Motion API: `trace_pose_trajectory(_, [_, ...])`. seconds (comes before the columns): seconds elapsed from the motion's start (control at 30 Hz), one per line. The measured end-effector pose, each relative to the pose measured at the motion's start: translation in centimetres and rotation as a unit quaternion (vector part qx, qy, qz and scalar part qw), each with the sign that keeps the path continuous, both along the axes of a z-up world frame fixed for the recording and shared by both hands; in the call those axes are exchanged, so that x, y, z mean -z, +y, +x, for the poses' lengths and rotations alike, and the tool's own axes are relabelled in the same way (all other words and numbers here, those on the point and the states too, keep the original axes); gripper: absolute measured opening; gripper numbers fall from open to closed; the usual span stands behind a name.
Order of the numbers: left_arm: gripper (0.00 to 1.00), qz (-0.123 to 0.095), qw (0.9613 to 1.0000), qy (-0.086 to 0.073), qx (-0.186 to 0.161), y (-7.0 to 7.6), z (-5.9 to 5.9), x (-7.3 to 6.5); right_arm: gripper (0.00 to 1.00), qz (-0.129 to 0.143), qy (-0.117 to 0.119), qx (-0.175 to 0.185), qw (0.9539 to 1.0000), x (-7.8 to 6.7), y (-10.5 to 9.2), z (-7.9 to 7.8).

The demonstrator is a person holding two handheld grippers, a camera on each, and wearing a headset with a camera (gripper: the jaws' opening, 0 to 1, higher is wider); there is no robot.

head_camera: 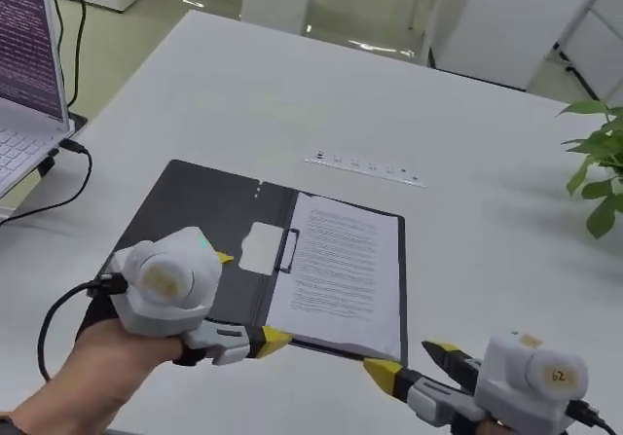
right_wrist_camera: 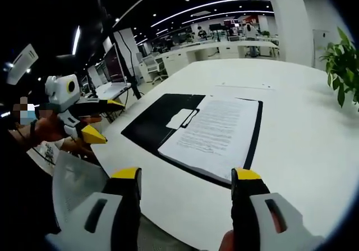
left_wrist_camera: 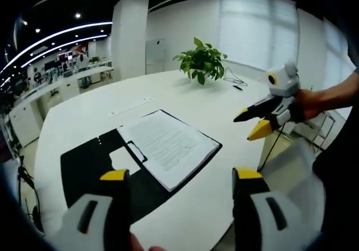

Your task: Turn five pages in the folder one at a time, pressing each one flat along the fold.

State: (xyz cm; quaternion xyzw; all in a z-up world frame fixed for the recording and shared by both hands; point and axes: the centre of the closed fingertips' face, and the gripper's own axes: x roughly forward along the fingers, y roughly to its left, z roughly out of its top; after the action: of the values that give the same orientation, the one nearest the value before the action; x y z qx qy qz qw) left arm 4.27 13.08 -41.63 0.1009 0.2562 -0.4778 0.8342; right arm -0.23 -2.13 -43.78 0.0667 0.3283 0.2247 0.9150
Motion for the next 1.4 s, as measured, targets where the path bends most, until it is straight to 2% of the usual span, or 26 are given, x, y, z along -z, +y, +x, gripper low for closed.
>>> trace_pose_trajectory(0.23, [0.73, 0.005, 0.9995, 0.008, 0.029, -2.1, -0.2, 1.1, 0.65, 0.002, 0.005, 0.013, 0.9999, 0.3, -0.9, -0.3])
trace_pose_trajectory(0.5, [0.73, 0.006, 0.9985, 0.014, 0.052, -4.3, 0.4, 1.9, 0.65, 0.003, 0.013, 0.019, 0.9997, 0.6, -1.4, -0.7])
trace_pose_trajectory(0.7, [0.71, 0.0, 0.9981, 0.024, 0.056, -5.7, 1.0, 2.6, 0.65, 0.006, 0.017, 0.027, 0.9995, 0.8, -1.8, -0.8])
trace_pose_trajectory(1.1, [0.69, -0.016, 0.9973, 0.041, 0.059, -9.3, 2.3, 3.9, 0.64, 0.009, 0.029, 0.032, 0.9991, 1.4, -2.4, -0.7])
trace_pose_trajectory(1.3, [0.69, -0.025, 0.9971, 0.051, 0.049, -11.2, 2.9, 5.0, 0.64, 0.015, 0.034, 0.037, 0.9986, 1.9, -2.8, -0.6])
trace_pose_trajectory(1.4, [0.69, -0.023, 0.9967, 0.062, 0.046, -11.8, 3.2, 6.0, 0.64, 0.016, 0.037, 0.038, 0.9984, 2.2, -2.9, -0.7])
